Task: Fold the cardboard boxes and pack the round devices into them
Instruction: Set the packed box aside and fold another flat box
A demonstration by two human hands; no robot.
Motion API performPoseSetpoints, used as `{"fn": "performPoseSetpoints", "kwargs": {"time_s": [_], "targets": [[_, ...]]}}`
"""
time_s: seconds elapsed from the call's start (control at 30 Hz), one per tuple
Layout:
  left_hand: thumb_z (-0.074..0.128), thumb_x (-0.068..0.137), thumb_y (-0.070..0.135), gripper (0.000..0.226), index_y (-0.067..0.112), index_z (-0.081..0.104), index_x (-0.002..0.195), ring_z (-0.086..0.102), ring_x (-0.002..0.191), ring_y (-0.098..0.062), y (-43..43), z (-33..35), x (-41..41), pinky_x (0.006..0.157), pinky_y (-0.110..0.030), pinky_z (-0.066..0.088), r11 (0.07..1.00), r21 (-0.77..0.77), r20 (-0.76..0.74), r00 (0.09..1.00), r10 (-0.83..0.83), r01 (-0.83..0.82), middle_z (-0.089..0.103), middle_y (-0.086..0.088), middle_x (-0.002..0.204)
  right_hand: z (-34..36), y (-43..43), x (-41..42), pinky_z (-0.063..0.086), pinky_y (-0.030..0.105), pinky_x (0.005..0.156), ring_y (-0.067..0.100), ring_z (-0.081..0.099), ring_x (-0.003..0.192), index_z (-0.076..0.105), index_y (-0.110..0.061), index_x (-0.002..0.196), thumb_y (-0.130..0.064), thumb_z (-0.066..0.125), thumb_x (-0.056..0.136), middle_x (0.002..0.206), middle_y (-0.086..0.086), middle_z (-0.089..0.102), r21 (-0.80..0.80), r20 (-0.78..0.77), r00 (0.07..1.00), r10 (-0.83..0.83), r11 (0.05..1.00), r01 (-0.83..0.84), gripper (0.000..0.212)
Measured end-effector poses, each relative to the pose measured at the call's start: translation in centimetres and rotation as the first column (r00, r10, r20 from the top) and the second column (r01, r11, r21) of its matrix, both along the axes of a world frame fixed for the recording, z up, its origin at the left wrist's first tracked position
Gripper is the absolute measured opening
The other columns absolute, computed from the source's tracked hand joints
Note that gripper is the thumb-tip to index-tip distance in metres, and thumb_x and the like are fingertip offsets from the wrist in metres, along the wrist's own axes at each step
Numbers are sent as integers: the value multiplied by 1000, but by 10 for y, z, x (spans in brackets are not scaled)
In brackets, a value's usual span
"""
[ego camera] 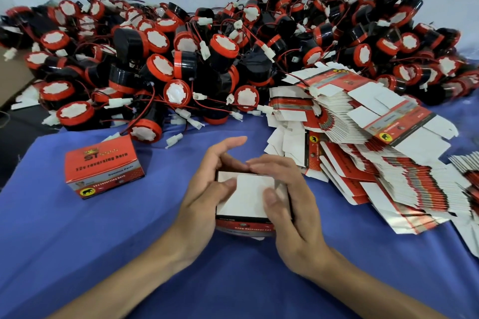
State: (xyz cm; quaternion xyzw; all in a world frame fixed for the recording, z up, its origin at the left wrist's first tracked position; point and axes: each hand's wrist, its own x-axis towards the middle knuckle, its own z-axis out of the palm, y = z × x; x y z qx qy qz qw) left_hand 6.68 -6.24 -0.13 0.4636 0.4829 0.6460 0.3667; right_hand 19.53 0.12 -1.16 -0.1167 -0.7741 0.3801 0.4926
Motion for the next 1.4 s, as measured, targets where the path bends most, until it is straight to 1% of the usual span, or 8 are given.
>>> {"fn": "performPoseSetpoints", "kwargs": {"time_s": [0.23, 0.43, 0.6, 0.8, 1.0, 1.1, 1.2, 1.4], "targets": [[46, 83, 41, 31, 48, 58, 110, 62, 87, -3, -6, -1, 7, 69, -16, 51, 996, 88, -64, 998, 29, -23, 59, 18, 100, 6, 1, 3, 38, 15, 93, 10, 49, 119, 57, -25, 107, -29, 47, 86, 122, -2, 53, -232, 84, 996, 6, 973, 14, 24], [47, 84, 22, 35, 35, 44, 116, 55, 100, -5, -8, -2, 9, 83, -14, 44, 915, 352, -264, 918, 297, -195, 51, 5, 113, 5, -1, 1, 49, 21, 82, 2, 59, 106, 49, -39, 121, -47, 61, 70, 116, -21, 61, -648, 35, 976, 215, 748, -142, 52], [45, 81, 13, 51, 45, 40, 119, 54, 100, -6, -7, -4, 9, 88, -15, 39, 860, 465, -331, 860, 389, -210, 51, -7, 106, 5, -7, 1, 51, 37, 93, 20, 60, 111, 49, -40, 127, -41, 57, 81, 124, -7, 59, -620, 41, 961, 272, 761, -189, 47], [47, 80, 8, 54, 40, 38, 122, 55, 101, -6, -6, -8, 10, 88, -15, 43, 874, 456, -342, 873, 349, -170, 49, -7, 107, 8, -7, 3, 53, 25, 80, 19, 61, 94, 42, -24, 135, -7, 50, 87, 108, 6, 61, -552, -6, 975, 224, 812, -190, 51], [52, 82, 22, 42, 28, 38, 121, 54, 107, -12, -5, -8, 5, 92, -18, 41, 918, 368, -368, 883, 292, -150, 46, 0, 113, 7, -5, 1, 47, 13, 82, 1, 61, 103, 43, -22, 131, -18, 57, 88, 113, -22, 61, -501, 23, 988, 153, 857, -120, 46], [51, 86, 23, 37, 24, 39, 121, 52, 110, -12, -3, -10, 8, 93, -17, 40, 929, 325, -382, 874, 300, -177, 45, -1, 117, 6, -2, 2, 42, 18, 97, 6, 49, 124, 42, -21, 135, -34, 58, 82, 133, -16, 51, -441, -8, 997, 71, 895, -67, 57], [50, 90, 30, 34, 28, 45, 124, 53, 117, -8, -2, -8, 9, 94, -12, 39, 943, 244, -421, 851, 314, -227, 52, 6, 124, 4, 2, 5, 38, 32, 109, 12, 40, 135, 38, -17, 137, -24, 60, 77, 141, -12, 47, -426, -98, 992, 78, 898, -113, 64], [59, 91, 31, 28, 46, 51, 114, 59, 92, 18, 2, -3, 4, 69, 0, 42, 886, 258, -487, 740, 464, -385, 60, 32, 102, 2, 4, -1, 45, 22, 96, 14, 40, 136, 34, -23, 139, -24, 70, 76, 143, -6, 44, -409, -120, 993, -9, 912, -41, 72]]}}
